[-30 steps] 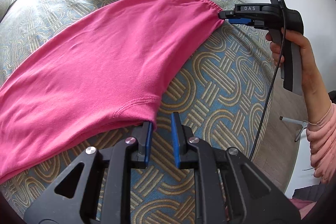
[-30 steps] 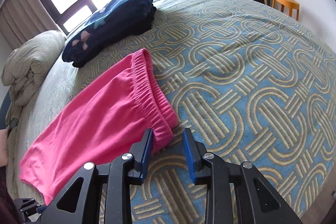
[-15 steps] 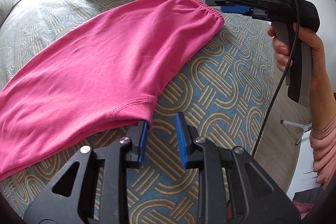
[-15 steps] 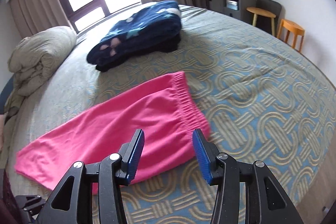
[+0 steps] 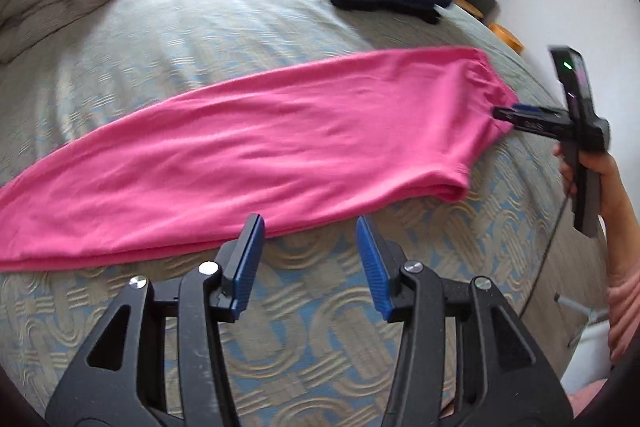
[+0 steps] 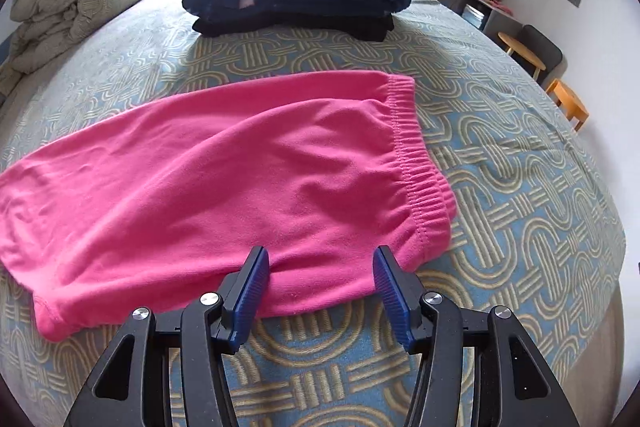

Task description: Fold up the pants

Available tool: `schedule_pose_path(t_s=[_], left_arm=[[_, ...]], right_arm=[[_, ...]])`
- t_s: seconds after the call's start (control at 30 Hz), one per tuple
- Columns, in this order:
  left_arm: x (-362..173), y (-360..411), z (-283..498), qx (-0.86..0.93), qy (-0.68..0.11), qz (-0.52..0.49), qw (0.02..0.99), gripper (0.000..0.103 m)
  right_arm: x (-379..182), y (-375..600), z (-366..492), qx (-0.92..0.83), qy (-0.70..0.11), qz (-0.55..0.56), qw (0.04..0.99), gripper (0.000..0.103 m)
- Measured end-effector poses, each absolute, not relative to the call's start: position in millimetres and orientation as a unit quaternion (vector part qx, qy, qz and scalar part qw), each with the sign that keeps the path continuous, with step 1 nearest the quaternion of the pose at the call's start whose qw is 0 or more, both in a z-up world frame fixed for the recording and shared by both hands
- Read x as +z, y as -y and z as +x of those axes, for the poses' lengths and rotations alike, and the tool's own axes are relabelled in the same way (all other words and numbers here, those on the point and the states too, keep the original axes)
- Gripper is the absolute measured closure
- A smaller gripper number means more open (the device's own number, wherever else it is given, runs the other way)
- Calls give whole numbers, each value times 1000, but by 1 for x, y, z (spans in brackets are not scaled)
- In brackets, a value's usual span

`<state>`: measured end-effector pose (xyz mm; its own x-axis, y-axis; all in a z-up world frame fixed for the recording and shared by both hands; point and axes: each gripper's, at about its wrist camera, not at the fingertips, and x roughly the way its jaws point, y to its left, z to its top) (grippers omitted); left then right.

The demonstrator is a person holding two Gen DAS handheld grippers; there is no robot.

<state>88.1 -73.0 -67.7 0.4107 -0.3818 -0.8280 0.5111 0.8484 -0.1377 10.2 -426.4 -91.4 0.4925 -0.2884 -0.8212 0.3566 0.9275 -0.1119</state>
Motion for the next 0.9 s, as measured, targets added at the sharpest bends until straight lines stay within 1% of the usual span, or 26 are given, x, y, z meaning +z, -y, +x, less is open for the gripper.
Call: schedule_pose_path(t_s=[0.2,0.43,0.63,0.83,0.9], left_arm=[[-70,-80,124,-95,-458,-43,883,53],[-94,-200,143,23,-455,-118,882,53],[-105,-244,155,32,-439,-162,883,53],[-116,-267,167,7,-439,-202,875,53],[-120,-277,168,-10,-436,-221,872,53]], right_arm=[[-61,363,34,-116,-454,7,884,48],[-57,244,85,15,-466,-29,884,48],[-57,128,138,126,-473,-74,869,48],[-65,2,201,206,-477,-174,836,48],[-71,-38,221,240,-484,-188,820,48]])
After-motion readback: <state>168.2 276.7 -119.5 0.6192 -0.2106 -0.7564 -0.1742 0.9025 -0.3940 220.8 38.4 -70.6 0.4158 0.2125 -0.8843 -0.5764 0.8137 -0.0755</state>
